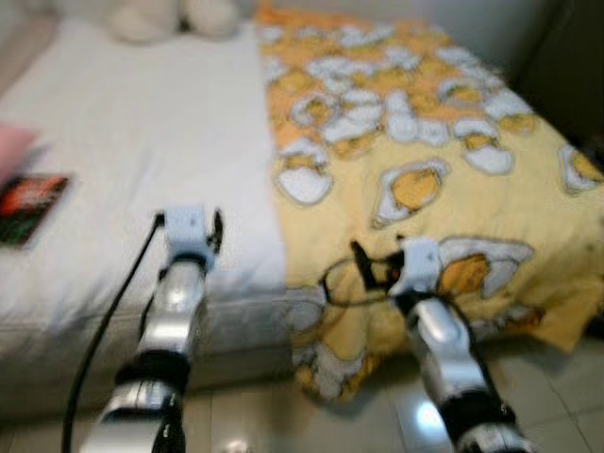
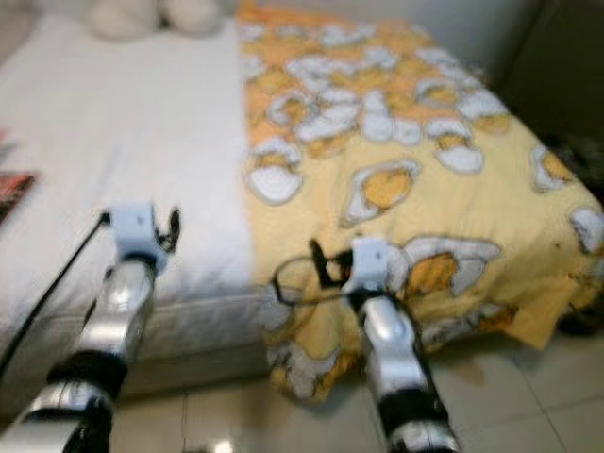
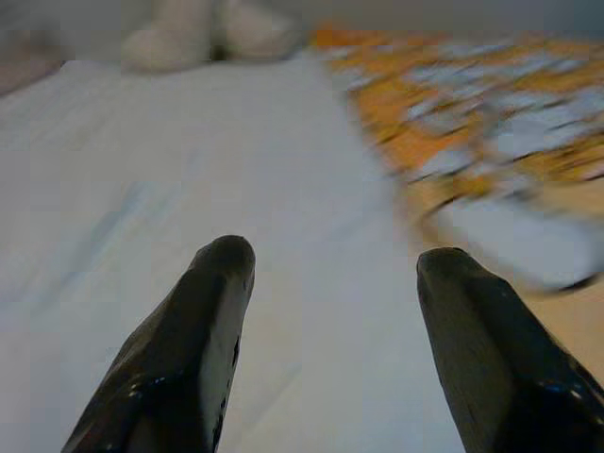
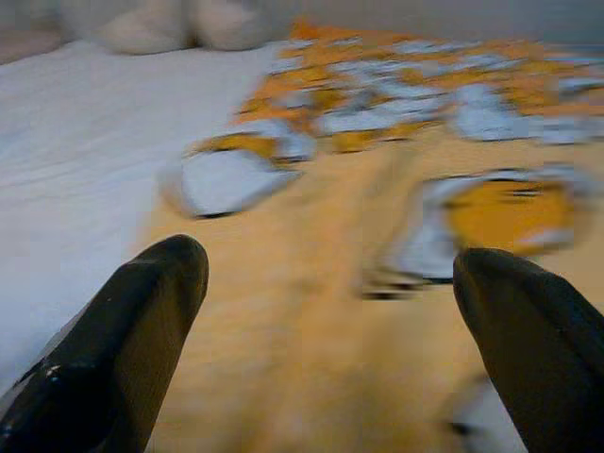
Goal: Clean up the room
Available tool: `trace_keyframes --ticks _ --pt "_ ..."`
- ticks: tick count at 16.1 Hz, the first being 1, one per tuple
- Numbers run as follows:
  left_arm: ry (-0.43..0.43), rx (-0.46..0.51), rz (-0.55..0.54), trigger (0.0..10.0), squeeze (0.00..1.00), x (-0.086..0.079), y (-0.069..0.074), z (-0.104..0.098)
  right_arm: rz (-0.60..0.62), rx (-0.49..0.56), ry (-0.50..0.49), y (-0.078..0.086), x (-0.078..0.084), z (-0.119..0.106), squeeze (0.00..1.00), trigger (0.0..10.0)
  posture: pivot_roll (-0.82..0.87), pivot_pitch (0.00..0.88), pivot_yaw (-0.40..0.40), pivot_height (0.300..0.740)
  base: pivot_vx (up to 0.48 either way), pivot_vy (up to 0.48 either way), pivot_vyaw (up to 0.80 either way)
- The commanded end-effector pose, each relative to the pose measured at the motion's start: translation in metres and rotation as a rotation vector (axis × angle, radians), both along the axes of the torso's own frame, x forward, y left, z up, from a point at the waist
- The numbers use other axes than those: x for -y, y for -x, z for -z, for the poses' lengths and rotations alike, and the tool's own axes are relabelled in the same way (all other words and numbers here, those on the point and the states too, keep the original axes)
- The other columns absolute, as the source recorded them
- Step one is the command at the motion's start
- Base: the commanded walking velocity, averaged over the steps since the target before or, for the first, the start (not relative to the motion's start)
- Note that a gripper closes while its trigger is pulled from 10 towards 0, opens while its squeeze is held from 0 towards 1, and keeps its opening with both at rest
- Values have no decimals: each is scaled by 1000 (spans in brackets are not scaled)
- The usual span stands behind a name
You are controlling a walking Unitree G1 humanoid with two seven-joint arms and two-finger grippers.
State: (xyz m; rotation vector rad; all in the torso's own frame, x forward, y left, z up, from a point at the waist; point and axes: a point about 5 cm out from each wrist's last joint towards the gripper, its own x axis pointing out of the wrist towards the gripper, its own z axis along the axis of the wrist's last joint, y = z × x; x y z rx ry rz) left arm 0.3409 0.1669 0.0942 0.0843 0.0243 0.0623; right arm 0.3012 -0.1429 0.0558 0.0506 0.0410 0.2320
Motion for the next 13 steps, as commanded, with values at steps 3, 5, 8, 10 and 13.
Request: trace_keyframes --ticks 3,5,8,10,13 --pt "21 -3 49 10000 0 18 -7 -3 48 -6 8 7 13 4 0 10000 4 0 -5 740 450 0 0" --pt "55 -26 -10 10000 0 12 -8 -2 65 -15 14 8 19 7 0 10000 1 0 2 740 467 0 0" --pt "31 -25 -7 10000 0 8 -14 -7 88 -6 20 2 22 2 0 10000 9 0 7 740 477 0 0" --pt "0 -1 20 10000 0 6 -18 -13 116 -2 37 -6 24 -2 0 10000 26 0 5 740 240 0 0" --pt "-16 3 -17 10000 0 -10 -16 -16 130 -14 22 -40 19 -23 0 10000 93 0 12 740 0 0 0"
